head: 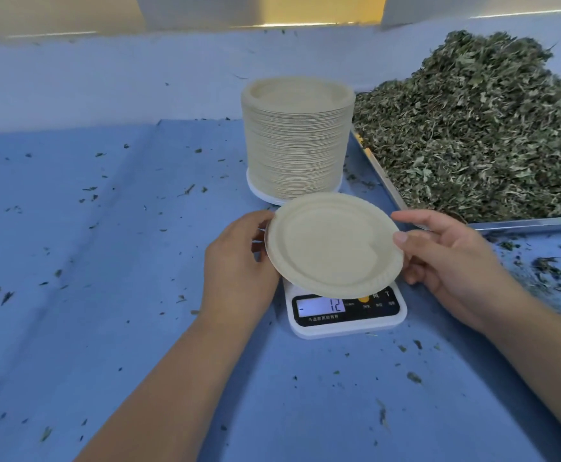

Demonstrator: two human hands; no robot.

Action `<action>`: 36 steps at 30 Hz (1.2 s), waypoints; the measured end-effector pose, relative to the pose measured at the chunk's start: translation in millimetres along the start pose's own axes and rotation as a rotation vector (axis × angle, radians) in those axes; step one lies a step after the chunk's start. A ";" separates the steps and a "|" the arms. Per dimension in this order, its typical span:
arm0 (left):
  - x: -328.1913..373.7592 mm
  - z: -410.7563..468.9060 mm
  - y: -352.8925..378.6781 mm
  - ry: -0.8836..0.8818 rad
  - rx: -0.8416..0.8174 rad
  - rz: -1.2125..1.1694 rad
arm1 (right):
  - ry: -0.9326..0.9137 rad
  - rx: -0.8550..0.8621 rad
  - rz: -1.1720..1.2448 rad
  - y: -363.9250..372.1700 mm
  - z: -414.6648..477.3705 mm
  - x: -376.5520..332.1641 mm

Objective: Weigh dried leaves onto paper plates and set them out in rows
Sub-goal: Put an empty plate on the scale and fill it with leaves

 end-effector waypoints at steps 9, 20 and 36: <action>-12.5 4.0 2.3 -0.067 0.000 0.055 | -0.024 0.007 -0.159 0.3 4.0 3.1; -36.6 12.1 3.5 -0.476 0.048 -0.207 | -0.143 0.093 -0.276 -4.6 2.0 -8.8; -28.1 8.7 11.7 -0.423 0.128 -0.364 | -0.459 0.127 -1.271 -1.2 40.6 -52.7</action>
Point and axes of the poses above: each hand's wrist, its own z-axis towards the middle knuckle, its own y-axis out of the palm, x = y × z, the point moved 6 cm from there along z, towards the middle knuckle, and after that the axes turned 11 degrees about z, right-handed, at the moved point
